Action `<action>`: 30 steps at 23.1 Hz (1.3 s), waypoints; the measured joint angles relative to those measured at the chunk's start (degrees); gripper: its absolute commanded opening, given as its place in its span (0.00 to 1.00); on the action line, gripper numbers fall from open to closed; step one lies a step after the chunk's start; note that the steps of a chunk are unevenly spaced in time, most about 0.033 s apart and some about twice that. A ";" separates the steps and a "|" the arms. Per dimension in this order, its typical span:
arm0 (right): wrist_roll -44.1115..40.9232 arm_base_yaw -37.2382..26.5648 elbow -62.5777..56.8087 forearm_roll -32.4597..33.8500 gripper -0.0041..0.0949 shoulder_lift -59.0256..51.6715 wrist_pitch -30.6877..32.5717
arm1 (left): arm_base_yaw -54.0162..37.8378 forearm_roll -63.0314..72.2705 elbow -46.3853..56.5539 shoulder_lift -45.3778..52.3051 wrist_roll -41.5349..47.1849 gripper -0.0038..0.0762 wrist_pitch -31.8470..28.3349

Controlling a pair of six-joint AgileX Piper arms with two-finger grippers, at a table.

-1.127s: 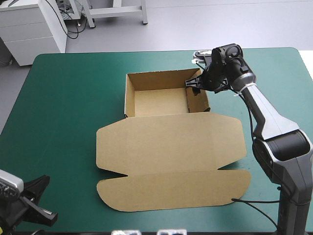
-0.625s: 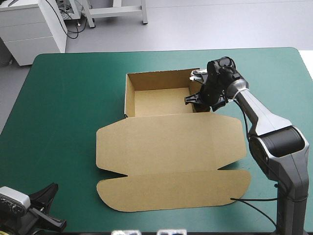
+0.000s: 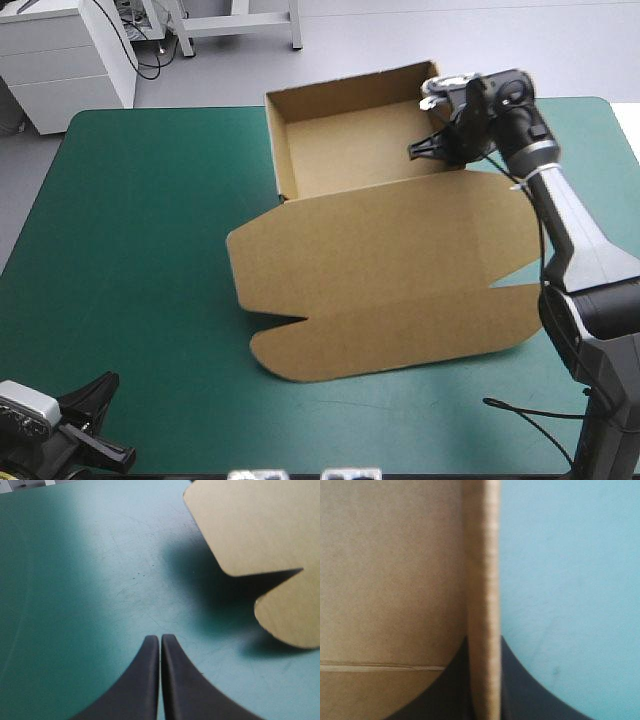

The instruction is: Fold the box

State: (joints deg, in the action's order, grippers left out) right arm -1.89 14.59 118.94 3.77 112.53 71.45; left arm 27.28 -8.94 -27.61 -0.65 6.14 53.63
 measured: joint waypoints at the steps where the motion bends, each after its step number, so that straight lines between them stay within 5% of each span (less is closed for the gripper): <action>1: 0.67 -1.68 1.27 0.28 0.02 -0.83 0.04 | 0.00 0.00 0.00 0.00 0.05 0.04 0.00; 7: 3.92 -15.33 5.35 3.08 0.02 -3.66 0.20 | 0.00 0.00 0.00 0.00 0.11 0.04 0.00; 13: 7.44 -37.59 5.42 4.37 0.02 2.56 0.35 | 0.00 0.00 0.00 0.00 0.11 0.04 0.00; 16: 7.51 -43.06 5.36 -0.20 0.02 9.20 0.30 | 0.00 0.00 0.00 0.00 0.11 0.04 0.00; 22: 7.94 -43.69 5.36 -1.82 0.07 16.35 -0.02 | 0.00 -0.05 0.00 0.00 0.11 0.04 0.00; 30: 9.66 -43.69 5.36 -4.24 0.71 16.50 -0.16 | 0.00 -0.22 0.00 0.00 0.11 0.04 0.00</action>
State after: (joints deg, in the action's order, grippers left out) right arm 7.77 -29.10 124.30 -0.47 129.04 71.29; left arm 27.28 -9.16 -27.61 -0.65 6.25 53.63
